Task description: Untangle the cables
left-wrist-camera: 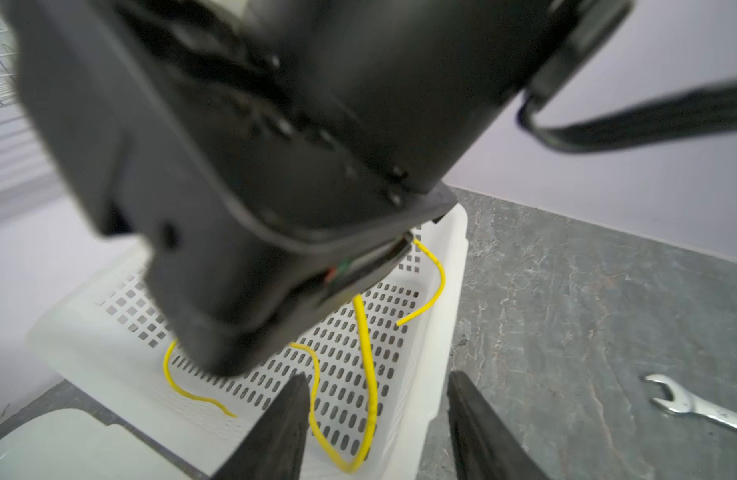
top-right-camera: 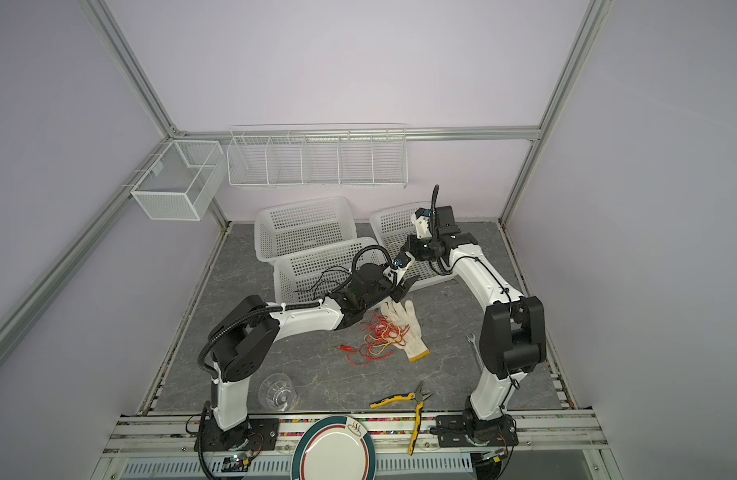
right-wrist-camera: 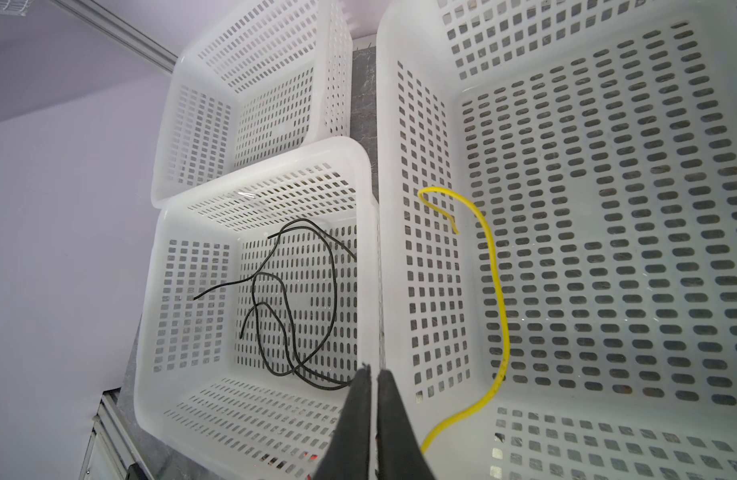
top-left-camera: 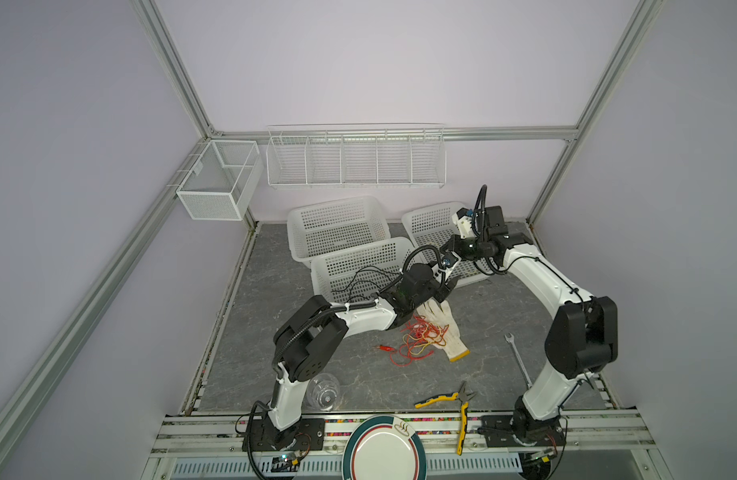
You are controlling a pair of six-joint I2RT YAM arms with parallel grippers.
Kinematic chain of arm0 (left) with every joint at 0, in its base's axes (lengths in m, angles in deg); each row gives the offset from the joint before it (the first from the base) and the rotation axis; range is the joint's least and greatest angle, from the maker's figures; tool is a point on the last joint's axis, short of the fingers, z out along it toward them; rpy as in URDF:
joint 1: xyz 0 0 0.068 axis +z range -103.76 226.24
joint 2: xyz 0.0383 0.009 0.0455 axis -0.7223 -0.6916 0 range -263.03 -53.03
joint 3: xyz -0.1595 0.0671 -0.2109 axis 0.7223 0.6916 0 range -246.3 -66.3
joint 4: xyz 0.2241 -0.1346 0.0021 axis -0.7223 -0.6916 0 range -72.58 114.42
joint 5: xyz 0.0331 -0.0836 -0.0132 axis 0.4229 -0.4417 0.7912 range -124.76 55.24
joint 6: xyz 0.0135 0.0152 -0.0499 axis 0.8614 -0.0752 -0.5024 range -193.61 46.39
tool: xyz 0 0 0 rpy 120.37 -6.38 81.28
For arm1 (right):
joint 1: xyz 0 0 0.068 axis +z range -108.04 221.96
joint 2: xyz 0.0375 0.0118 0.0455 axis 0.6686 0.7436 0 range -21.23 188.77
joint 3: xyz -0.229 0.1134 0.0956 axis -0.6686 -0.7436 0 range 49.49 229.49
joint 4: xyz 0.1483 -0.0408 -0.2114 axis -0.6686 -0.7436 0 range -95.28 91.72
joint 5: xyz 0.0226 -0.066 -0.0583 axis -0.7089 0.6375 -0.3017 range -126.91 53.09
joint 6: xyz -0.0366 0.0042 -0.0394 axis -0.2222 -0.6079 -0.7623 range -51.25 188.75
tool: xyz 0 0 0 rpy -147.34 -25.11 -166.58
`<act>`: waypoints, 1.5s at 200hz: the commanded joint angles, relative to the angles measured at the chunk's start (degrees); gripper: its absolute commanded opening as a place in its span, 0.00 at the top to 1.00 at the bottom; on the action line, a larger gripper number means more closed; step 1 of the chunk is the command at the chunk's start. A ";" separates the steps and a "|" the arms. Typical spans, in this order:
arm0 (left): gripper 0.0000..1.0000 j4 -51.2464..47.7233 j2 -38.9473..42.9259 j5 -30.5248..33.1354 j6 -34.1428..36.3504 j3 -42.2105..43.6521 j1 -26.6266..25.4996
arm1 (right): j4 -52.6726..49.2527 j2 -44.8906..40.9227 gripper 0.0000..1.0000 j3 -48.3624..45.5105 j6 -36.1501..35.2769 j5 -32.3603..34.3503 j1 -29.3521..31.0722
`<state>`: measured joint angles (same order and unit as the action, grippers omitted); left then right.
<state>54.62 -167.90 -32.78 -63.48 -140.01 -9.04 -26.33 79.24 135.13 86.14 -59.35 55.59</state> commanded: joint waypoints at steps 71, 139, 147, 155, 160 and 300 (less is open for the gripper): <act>1.00 0.80 -2.91 1.98 -0.72 -4.48 0.18 | -1.28 -2.92 0.67 -3.80 -0.53 0.43 -0.15; 1.00 -4.71 -2.39 2.91 -6.92 -5.63 2.11 | -5.44 -10.11 0.25 -8.17 -3.68 11.48 -0.86; 1.00 -5.00 -2.22 3.07 -7.17 -5.65 2.10 | -5.61 -11.42 0.19 -9.26 -3.68 13.56 -1.17; 1.00 -5.31 -2.16 3.17 -7.29 -5.65 2.20 | -5.45 -12.72 0.16 -10.36 -3.56 15.60 -1.49; 1.00 -5.57 -2.17 3.24 -7.42 -5.60 2.20 | -5.52 -13.50 0.14 -11.00 -3.43 16.84 -1.50; 1.00 -11.39 -2.38 2.27 -10.96 -7.59 3.15 | -6.20 -30.70 0.18 -15.60 -1.00 22.05 -6.96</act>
<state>43.95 -170.34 -29.87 -73.20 -145.98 -5.96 -32.49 50.25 120.27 84.91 -37.80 48.75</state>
